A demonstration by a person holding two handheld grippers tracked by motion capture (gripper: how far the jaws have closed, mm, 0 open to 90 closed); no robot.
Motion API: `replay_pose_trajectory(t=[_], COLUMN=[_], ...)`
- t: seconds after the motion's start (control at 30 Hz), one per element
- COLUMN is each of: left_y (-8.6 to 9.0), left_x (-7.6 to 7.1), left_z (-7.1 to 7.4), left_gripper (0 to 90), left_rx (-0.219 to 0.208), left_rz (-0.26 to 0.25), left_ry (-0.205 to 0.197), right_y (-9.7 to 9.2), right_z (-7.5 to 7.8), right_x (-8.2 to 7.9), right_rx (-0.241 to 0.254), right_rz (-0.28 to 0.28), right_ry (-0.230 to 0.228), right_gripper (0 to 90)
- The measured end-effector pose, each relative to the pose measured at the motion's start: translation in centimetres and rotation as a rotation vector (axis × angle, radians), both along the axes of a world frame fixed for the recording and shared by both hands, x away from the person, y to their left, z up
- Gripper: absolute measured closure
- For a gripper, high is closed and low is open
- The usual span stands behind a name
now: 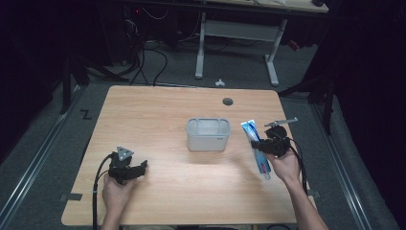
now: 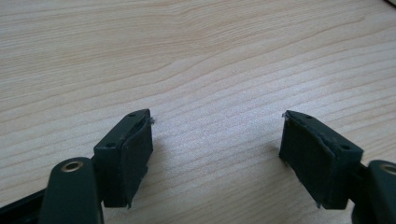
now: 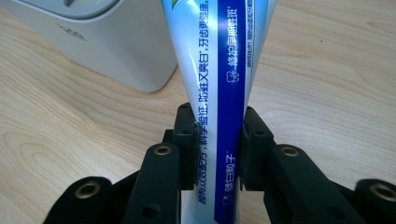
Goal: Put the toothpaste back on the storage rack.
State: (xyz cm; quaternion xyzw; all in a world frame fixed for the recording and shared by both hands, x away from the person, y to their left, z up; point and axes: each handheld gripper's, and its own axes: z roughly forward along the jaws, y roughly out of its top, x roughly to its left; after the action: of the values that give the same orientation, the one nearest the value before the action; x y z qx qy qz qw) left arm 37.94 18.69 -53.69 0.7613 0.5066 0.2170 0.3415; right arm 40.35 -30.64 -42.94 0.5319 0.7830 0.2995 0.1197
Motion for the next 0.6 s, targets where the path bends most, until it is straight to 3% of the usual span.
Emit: replay_pose_trajectory(t=[0.6], left_y=[0.00], left_x=[0.00], left_z=[0.00], left_gripper=[25.8], left_rx=[0.000], left_rz=[0.000], left_ry=[0.000], right_y=[0.54], right_z=[0.98], right_x=[-0.40], right_rx=[0.061], right_rz=[0.039], right_ry=[-0.060], right_gripper=[73.3])
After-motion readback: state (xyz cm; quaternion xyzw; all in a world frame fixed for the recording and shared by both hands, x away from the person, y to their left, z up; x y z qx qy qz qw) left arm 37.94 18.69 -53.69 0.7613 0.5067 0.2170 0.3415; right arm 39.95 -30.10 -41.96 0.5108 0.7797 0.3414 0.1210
